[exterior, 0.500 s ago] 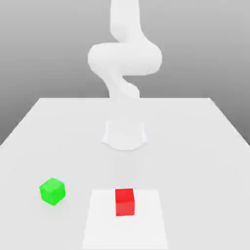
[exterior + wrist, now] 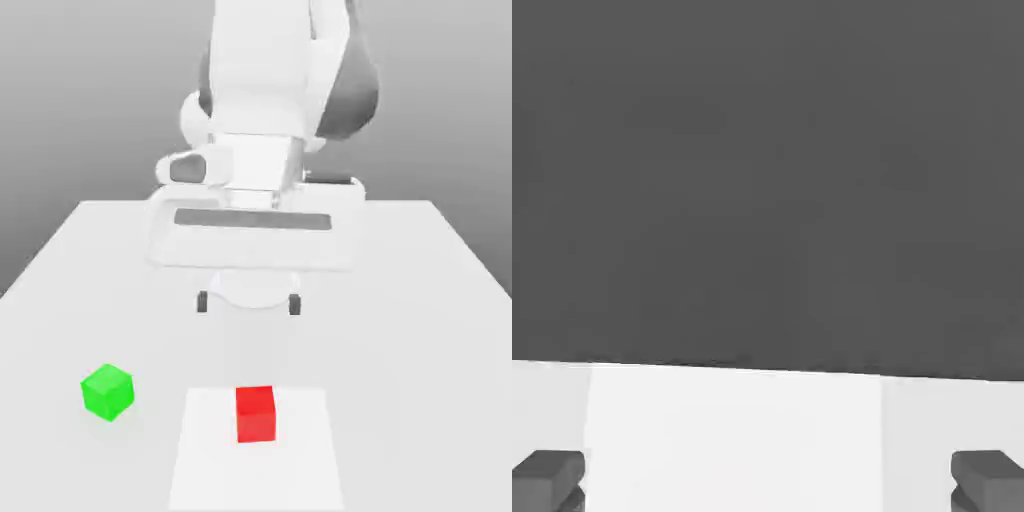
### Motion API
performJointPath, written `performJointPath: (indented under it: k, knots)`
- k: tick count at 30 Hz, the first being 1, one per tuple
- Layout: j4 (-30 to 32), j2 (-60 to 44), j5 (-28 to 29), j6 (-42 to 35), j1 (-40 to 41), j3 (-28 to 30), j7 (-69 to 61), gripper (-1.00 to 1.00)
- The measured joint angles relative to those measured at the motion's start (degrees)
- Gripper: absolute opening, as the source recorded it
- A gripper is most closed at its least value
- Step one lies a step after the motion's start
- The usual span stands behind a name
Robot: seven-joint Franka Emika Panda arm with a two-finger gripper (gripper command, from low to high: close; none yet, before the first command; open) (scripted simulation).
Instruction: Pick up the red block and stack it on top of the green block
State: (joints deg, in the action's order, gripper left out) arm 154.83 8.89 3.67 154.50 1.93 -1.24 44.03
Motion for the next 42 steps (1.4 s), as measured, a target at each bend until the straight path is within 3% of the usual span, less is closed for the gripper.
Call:
performJointPath:
  k: [4, 10, 11, 18, 24, 27, 39, 42]
  knots:
    - [4.59, -8.13, -3.04, 5.39, -0.47, 0.04, -3.06, 0.00]
    - [3.74, -20.42, -2.89, 15.66, -0.64, 0.32, -3.06, 0.00]
    - [3.54, -22.00, -2.75, 17.00, -0.81, 0.52, -2.98, -1.00]
    - [3.52, -22.14, -2.56, 17.12, -0.72, 0.45, -2.80, -1.00]
    - [5.09, -11.20, -3.54, 7.77, -0.28, -0.23, -3.53, -1.00]
    - [5.31, -8.06, -2.79, 4.81, 0.31, 2.32, 1.24, -1.00]
    - [4.50, -2.44, -0.81, -1.44, 19.39, 11.88, 30.17, -1.00]
    - [4.25, -6.56, -2.75, 2.35, 20.01, 12.73, 30.76, -1.00]
